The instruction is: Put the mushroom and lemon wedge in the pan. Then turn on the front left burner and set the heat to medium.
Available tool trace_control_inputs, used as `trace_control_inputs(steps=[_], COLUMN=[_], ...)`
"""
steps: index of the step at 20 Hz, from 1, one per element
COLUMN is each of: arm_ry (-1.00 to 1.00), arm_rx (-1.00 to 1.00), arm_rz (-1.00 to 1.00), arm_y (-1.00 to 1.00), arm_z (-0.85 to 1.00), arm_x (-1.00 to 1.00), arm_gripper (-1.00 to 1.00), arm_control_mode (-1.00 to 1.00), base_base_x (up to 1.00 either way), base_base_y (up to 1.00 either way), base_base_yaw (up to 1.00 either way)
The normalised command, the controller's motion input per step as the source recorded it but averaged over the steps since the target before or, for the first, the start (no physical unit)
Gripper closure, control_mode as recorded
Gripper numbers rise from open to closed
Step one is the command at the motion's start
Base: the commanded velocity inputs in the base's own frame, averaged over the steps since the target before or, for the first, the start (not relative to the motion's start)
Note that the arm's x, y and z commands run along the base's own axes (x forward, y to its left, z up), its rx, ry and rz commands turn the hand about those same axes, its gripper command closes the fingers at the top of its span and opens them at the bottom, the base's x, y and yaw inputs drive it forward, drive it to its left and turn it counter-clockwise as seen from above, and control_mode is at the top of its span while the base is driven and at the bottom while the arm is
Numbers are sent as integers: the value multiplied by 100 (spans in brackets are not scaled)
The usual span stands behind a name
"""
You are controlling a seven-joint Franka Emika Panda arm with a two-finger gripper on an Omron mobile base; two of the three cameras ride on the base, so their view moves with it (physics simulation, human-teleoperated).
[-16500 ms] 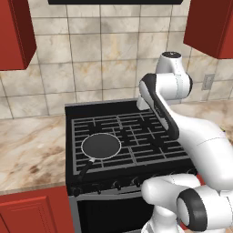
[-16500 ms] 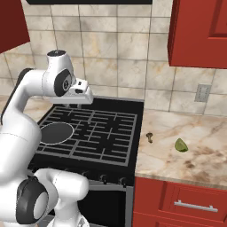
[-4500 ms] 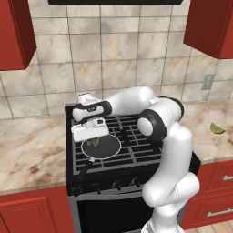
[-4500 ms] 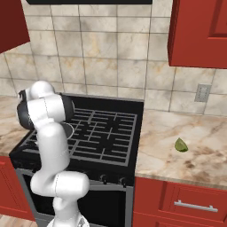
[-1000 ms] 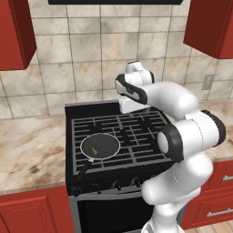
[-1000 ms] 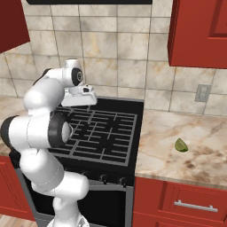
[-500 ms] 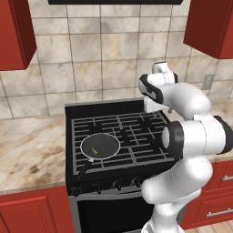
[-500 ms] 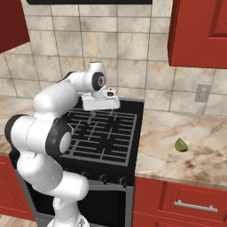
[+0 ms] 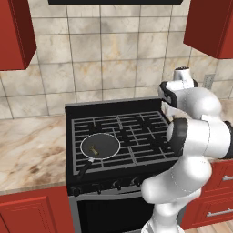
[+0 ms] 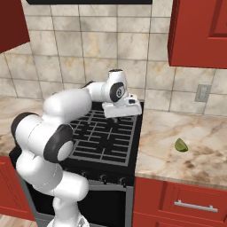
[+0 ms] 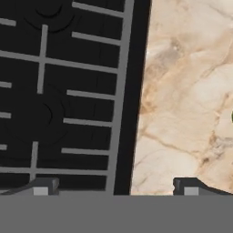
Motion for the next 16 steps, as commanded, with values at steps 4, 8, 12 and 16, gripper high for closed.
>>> trace_control_inputs(steps=[4,8,12,16], arm_ry=[20,17,2,-1], arm_rx=[-12,-2,0,0], arm_rz=[-11,-9,-7,-3], arm_y=[-78,-93,-85,-64], arm_z=[-33,-2,0,-3], arm_x=[27,18,1,0], arm_gripper=[-100,-100,-100,-100], arm_control_mode=[-100,-100,-100,-100], base_base_x=[0,0,0,0], base_base_y=[0,0,0,0], base_base_yaw=[0,0,0,0])
